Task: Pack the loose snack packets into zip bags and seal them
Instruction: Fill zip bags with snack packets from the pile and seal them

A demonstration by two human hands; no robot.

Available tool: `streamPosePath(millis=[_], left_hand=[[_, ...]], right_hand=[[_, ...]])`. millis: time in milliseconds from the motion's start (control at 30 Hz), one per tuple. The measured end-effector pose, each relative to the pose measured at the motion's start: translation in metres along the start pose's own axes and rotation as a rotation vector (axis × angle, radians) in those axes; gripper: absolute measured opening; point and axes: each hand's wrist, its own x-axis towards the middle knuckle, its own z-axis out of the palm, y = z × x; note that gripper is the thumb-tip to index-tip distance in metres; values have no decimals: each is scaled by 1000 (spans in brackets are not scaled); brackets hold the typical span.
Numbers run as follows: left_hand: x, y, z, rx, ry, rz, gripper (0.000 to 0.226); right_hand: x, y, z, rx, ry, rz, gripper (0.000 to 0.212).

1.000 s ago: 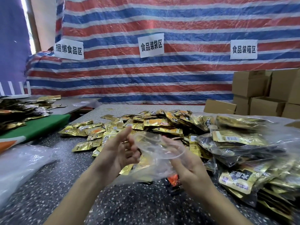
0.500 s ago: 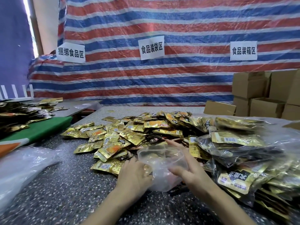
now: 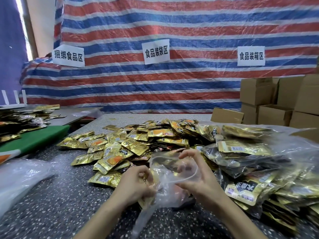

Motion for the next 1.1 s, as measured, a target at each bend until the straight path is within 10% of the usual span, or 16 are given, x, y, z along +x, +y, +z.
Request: streamPosePath(millis=[300, 667, 1100], left_hand=[[4, -9, -21, -424, -117, -129, 21], [-4, 9, -58, -1202, 643, 313, 32], [-19, 27, -8, -594, 344, 510, 21]], right_hand=[[1, -2, -2, -178, 76, 45, 72], [2, -10, 6, -366, 27, 4, 75], [1, -7, 19, -280, 15, -95, 103]])
